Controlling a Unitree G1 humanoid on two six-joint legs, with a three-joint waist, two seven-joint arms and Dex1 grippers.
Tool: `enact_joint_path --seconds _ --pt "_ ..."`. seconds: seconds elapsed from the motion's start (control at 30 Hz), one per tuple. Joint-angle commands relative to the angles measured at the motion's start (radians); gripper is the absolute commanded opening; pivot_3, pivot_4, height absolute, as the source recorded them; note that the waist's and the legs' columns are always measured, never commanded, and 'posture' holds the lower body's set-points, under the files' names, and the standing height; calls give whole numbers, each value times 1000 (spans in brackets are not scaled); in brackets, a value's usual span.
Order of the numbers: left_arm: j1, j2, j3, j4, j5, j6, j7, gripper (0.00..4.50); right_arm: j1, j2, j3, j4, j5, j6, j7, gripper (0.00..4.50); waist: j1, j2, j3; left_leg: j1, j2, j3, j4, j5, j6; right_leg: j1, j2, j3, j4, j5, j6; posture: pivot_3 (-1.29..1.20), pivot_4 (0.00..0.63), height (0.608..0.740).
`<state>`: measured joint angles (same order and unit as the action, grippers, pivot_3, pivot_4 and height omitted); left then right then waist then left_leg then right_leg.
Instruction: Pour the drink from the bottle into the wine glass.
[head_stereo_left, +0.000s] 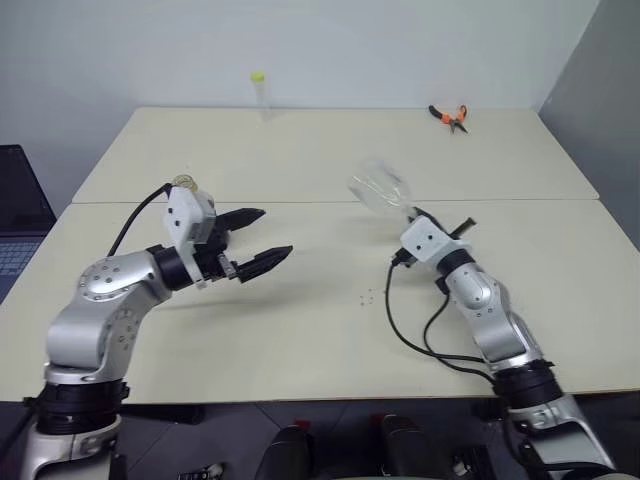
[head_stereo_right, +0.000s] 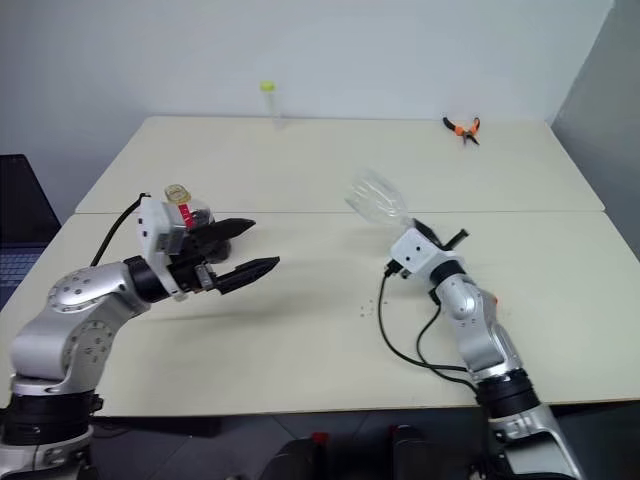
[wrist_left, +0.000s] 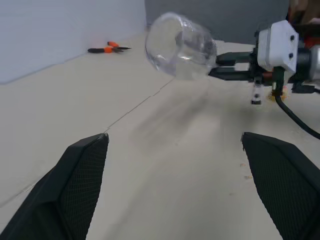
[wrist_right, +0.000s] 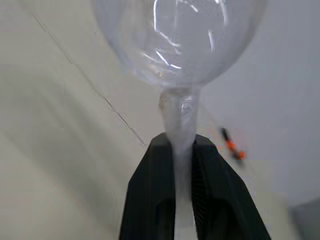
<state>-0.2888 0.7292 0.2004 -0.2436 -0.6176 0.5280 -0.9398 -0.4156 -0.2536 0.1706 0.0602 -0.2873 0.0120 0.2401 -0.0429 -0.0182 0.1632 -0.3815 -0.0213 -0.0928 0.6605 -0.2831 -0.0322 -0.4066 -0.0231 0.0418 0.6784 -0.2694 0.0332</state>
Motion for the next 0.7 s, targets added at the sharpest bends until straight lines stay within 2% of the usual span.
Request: enact_joint_path --seconds 0.03,0.2,0.37,0.7 --pt "-3 45 28 -54 -53 42 -36 4500 -39 72 -36 86 205 -118 107 135 -2 0 0 0 0 0 0 0 0 0 0 0 0 0 0 0 150 740" --pt "-14 56 30 -64 -66 64 -24 4500 -129 189 -68 349 330 -218 156 135 1 0 0 0 -1 -1 0 0 0 0 0 -1 0 0 0 0 150 740" --pt "-11 56 25 -83 -60 70 -14 4500 -192 243 -78 549 344 -338 185 135 -4 0 0 0 0 -1 0 1 -2 0 0 -1 0 0 0 0 150 740" --pt "-8 54 8 -85 -45 56 -21 4500 -164 216 -81 611 343 -397 229 135 -6 1 0 1 -1 -1 0 1 -1 0 0 0 0 0 0 0 150 740"
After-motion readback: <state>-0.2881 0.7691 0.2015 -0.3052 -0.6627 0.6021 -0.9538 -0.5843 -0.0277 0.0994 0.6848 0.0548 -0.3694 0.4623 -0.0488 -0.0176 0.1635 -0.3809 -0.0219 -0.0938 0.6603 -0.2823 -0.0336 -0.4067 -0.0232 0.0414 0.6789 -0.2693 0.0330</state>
